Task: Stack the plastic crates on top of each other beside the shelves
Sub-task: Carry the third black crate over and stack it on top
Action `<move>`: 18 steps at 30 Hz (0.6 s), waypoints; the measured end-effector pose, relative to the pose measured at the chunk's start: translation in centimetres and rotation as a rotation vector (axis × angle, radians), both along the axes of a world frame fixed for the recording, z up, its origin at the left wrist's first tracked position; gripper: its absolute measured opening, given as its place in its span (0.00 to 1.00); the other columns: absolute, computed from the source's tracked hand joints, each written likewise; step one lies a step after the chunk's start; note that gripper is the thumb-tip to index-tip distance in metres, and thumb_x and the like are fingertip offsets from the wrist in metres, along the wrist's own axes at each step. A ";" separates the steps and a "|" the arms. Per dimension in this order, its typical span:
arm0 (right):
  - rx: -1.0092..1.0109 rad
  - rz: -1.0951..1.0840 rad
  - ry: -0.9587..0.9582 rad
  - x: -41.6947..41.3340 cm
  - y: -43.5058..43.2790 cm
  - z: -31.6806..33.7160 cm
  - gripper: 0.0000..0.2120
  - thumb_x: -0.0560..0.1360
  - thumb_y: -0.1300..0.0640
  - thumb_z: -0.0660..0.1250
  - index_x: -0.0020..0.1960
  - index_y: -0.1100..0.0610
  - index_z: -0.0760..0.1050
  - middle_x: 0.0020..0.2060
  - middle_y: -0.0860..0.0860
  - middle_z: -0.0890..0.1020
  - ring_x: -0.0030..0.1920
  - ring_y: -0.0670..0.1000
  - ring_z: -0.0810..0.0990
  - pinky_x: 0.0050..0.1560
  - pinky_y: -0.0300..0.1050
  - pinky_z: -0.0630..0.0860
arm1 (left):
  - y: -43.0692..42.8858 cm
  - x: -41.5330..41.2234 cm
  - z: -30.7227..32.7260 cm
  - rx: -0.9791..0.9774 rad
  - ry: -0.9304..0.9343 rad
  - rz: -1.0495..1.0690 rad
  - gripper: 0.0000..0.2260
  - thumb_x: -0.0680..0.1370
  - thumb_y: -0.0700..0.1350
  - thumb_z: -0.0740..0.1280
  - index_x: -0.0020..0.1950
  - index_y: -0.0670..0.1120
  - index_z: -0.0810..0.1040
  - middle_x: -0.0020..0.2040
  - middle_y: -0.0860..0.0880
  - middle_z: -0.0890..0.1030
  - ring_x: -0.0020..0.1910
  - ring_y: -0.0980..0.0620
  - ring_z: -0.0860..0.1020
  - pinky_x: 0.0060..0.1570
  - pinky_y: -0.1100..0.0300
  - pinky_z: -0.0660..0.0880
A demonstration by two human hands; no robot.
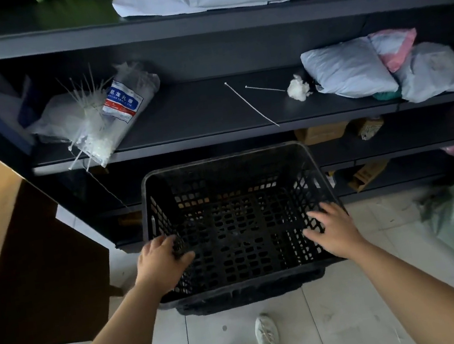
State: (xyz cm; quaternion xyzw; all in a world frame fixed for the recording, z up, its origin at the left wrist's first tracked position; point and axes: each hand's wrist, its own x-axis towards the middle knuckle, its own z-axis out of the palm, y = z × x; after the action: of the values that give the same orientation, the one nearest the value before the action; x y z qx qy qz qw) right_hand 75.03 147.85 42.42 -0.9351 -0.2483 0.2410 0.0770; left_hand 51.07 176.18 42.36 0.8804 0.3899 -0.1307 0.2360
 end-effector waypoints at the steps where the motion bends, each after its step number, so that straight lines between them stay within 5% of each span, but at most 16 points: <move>1: -0.025 0.061 0.046 -0.9 -0.4 0.4 0.41 0.66 0.25 0.56 0.72 0.48 0.65 0.75 0.52 0.60 0.76 0.54 0.53 0.73 0.52 0.53 | -0.6 -0.5 0.0 -0.031 0.027 -0.067 0.32 0.74 0.64 0.62 0.75 0.51 0.63 0.74 0.46 0.65 0.73 0.43 0.61 0.71 0.47 0.61; 3: -0.063 0.137 0.107 -2.1 -1.3 0.5 0.57 0.52 0.16 0.43 0.69 0.49 0.69 0.71 0.51 0.69 0.73 0.53 0.61 0.72 0.53 0.57 | -1.6 -1.5 -0.3 -0.130 0.075 -0.131 0.31 0.73 0.64 0.64 0.72 0.53 0.67 0.71 0.48 0.71 0.70 0.46 0.68 0.68 0.51 0.66; 4: -0.082 0.158 0.114 -2.7 -1.9 0.4 0.57 0.51 0.15 0.43 0.68 0.49 0.71 0.68 0.51 0.71 0.71 0.53 0.64 0.71 0.53 0.59 | -2.2 -2.0 -0.4 -0.181 0.104 -0.150 0.29 0.72 0.64 0.65 0.71 0.55 0.68 0.69 0.49 0.73 0.67 0.47 0.71 0.66 0.53 0.69; 7: -0.141 0.182 0.118 -3.7 -3.2 0.0 0.33 0.69 0.30 0.60 0.66 0.49 0.72 0.63 0.51 0.77 0.66 0.56 0.69 0.66 0.51 0.66 | -3.9 -2.9 -1.0 -0.243 0.182 -0.226 0.21 0.76 0.60 0.62 0.67 0.55 0.72 0.61 0.50 0.78 0.60 0.49 0.76 0.59 0.57 0.72; 9: -0.147 0.217 0.111 -3.8 -3.8 -0.4 0.23 0.74 0.36 0.59 0.61 0.50 0.76 0.54 0.50 0.81 0.59 0.55 0.74 0.57 0.48 0.71 | -4.7 -3.2 -1.4 -0.204 0.226 -0.278 0.16 0.79 0.55 0.58 0.65 0.53 0.73 0.59 0.49 0.79 0.56 0.49 0.76 0.55 0.57 0.73; 18: -0.155 0.326 0.076 -2.7 -4.2 -1.2 0.24 0.76 0.35 0.55 0.54 0.52 0.77 0.47 0.50 0.81 0.46 0.53 0.78 0.47 0.50 0.76 | -5.8 -3.2 -2.3 -0.029 0.292 -0.307 0.15 0.82 0.51 0.53 0.67 0.53 0.70 0.61 0.50 0.77 0.59 0.48 0.75 0.59 0.51 0.72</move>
State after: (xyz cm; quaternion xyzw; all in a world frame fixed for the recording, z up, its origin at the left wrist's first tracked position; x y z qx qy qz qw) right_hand 72.31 143.61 41.17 -0.8757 -0.3744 0.3039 -0.0259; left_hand 47.89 170.38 40.04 0.8977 0.2795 -0.2968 0.1669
